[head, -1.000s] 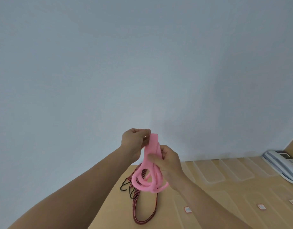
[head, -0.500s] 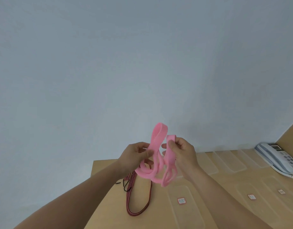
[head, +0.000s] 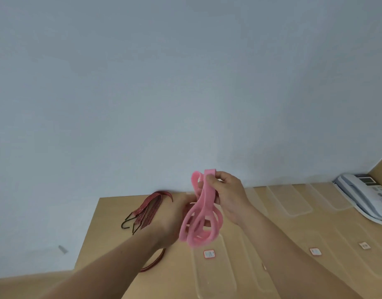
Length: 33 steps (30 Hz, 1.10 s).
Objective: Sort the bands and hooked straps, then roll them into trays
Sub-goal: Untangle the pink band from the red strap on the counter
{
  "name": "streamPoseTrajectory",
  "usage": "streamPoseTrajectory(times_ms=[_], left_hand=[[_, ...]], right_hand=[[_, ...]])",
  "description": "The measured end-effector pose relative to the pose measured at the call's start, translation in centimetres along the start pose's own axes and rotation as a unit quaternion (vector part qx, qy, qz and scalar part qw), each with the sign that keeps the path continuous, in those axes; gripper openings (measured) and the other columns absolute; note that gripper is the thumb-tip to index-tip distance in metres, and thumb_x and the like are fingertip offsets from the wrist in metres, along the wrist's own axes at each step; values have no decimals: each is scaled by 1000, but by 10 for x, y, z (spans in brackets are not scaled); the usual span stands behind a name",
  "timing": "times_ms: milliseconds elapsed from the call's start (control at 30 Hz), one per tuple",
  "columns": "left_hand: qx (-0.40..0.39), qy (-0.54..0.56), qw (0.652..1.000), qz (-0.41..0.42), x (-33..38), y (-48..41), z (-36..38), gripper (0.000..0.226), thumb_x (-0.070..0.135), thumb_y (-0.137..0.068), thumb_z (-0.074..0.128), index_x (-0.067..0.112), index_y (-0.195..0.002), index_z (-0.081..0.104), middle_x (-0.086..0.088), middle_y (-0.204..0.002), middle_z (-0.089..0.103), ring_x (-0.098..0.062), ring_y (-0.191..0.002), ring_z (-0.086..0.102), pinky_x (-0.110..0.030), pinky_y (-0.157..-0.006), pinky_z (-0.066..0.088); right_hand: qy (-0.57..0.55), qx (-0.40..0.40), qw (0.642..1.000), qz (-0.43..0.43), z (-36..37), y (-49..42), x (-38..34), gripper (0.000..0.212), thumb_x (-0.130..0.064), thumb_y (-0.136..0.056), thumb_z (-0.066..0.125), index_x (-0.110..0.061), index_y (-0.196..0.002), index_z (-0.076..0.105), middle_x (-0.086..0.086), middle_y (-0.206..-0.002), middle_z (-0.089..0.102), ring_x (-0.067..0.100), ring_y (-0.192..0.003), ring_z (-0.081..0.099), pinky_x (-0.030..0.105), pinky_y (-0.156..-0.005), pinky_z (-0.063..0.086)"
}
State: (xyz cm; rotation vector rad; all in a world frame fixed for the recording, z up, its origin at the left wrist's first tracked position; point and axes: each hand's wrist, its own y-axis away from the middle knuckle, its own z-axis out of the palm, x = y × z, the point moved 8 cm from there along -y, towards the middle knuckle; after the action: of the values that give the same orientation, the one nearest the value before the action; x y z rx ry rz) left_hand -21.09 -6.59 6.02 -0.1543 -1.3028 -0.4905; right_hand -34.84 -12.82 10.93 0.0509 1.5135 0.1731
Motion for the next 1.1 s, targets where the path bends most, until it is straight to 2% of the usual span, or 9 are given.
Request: streamPoseTrajectory(times_ms=[133, 267, 367, 467, 533, 667, 800, 933, 1100], left_hand=[[68, -3, 994, -85, -31, -20, 16, 33, 30, -94, 66, 3, -111, 57, -13, -107, 70, -35, -92, 70, -35, -74, 58], [116, -15, 985, -127, -71, -17, 21, 41, 23, -85, 77, 5, -116, 55, -11, -96, 74, -28, -83, 72, -39, -73, 57], [146, 26, 975, -164, -92, -14, 22, 37, 16, -89, 72, 2, -118, 53, -15, -97, 72, -33, -83, 70, -52, -79, 56], [135, 69, 971, -186, -113, -6, 27, 37, 15, -90, 71, 0, -119, 55, -16, -97, 71, -31, -80, 70, -41, -69, 57], [139, 59, 967, -203, -126, -4, 27, 39, 15, -89, 72, -3, -120, 57, -19, -101, 71, -32, -82, 69, -38, -66, 56], [154, 8, 966, -207, -146, -8, 24, 35, 12, -89, 73, 2, -120, 60, -25, -106, 68, -28, -84, 70, -36, -70, 55], [154, -23, 966, -204, -153, -19, 21, 38, 16, -86, 76, 18, -121, 62, -7, -91, 69, -23, -80, 72, -31, -69, 56], [180, -115, 946, -242, -167, -27, 11, 37, 27, -84, 78, 21, -115, 57, -3, -91, 69, -15, -76, 73, -26, -64, 57], [184, -376, 867, -271, -171, -33, 7, 38, 31, -82, 68, 14, -115, 58, -4, -107, 63, -20, -95, 64, -33, -79, 56]], right_hand=[[46, -5, 999, 12, -14, -9, 31, 9, -16, -91, 63, -12, -88, 71, 10, -80, 75, 27, -72, 74, 38, -64, 59], [198, -12, 980, 5, -26, -13, 65, 6, -30, -87, 70, -25, -88, 72, -9, -79, 72, 7, -75, 68, 21, -64, 52], [278, -8, 960, 27, -49, -4, 97, 25, -44, -83, 71, -28, -102, 65, -18, -96, 66, 1, -89, 63, 20, -75, 49], [182, -74, 970, 143, -61, 18, 144, 38, -45, -78, 75, -21, -105, 63, -4, -96, 73, 17, -85, 72, 38, -78, 60], [136, -140, 963, 187, -58, 33, 167, 27, -34, -81, 75, -18, -102, 69, 3, -87, 76, 19, -77, 74, 34, -66, 61], [148, -133, 963, 180, -63, 38, 185, 16, -14, -85, 74, -13, -101, 71, 5, -83, 77, 20, -76, 74, 33, -70, 60], [192, -121, 962, 151, -64, 31, 191, 20, -16, -85, 72, -23, -103, 70, 0, -87, 76, 18, -81, 74, 40, -79, 60], [227, -101, 952, 178, -66, 27, 207, 19, -23, -84, 70, -29, -102, 68, -6, -91, 76, 13, -84, 72, 39, -82, 59], [320, -80, 928, 175, -68, 24, 220, 12, -30, -84, 67, -29, -95, 65, -11, -88, 72, 9, -81, 68, 37, -80, 57]])
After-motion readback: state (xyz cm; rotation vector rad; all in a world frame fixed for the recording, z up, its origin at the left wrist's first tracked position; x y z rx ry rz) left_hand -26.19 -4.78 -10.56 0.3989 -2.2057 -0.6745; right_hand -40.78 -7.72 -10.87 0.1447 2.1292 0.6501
